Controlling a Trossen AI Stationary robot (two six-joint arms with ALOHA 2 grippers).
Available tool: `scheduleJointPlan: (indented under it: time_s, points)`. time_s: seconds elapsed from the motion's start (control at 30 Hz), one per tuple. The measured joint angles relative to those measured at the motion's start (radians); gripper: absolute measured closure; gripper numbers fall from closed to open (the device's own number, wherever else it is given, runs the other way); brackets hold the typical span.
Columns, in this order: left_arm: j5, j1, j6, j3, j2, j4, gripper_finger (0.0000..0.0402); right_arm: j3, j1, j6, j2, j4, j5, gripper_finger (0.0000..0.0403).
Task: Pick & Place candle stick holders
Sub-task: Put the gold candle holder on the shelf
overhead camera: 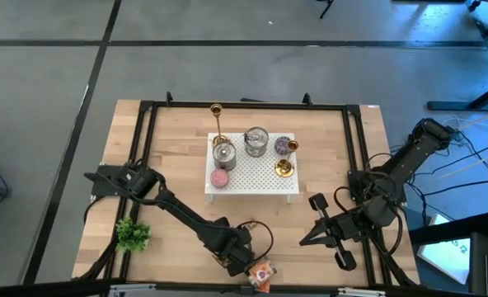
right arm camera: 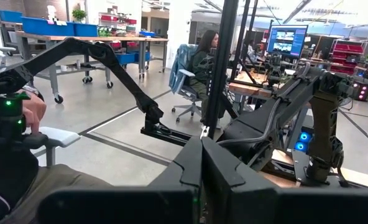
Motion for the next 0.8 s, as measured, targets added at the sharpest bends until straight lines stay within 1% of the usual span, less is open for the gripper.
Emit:
scheduleJointPlan:
  time_s: [0.1, 0.17, 0.27, 0.3, 0.47, 0.53, 0.6, 0.8]
  points:
    - [0.003, 0.001, 0.0, 0.0, 0.0, -0.005, 0.0296, 0.0, 0.0, 0.0, 0.0, 0.0, 0.0, 0.0398]
    - [0.002, 0.001, 0.002, -0.001, 0.0, -0.011, 0.0324, 0.0, 0.0, 0.0, 0.0, 0.0, 0.0, 0.0398]
    - [0.001, 0.001, 0.003, -0.001, 0.0, -0.021, 0.0379, 0.0, 0.0, 0.0, 0.0, 0.0, 0.0, 0.0398]
    - [0.002, 0.002, 0.005, -0.002, -0.003, -0.024, 0.0388, 0.0, 0.0, 0.0, 0.0, 0.0, 0.0, 0.0398]
    - [0.004, -0.01, 0.003, -0.006, -0.024, -0.035, 0.0393, 0.0, 0.0, 0.018, 0.0, 0.0, 0.0, 0.0398]
    - [-0.016, -0.023, 0.003, -0.006, -0.047, -0.029, 0.0393, 0.0, 0.0, 0.019, 0.0, 0.0, 0.0, 0.0398]
    - [-0.052, -0.039, 0.003, -0.006, -0.077, -0.028, 0.0394, 0.0, 0.0, 0.018, 0.0, 0.0, 0.0, 0.0398]
    - [-0.24, -0.084, 0.01, -0.006, -0.176, 0.018, 0.0394, 0.0, 0.0, 0.017, 0.0, 0.0, 0.0, 0.0398]
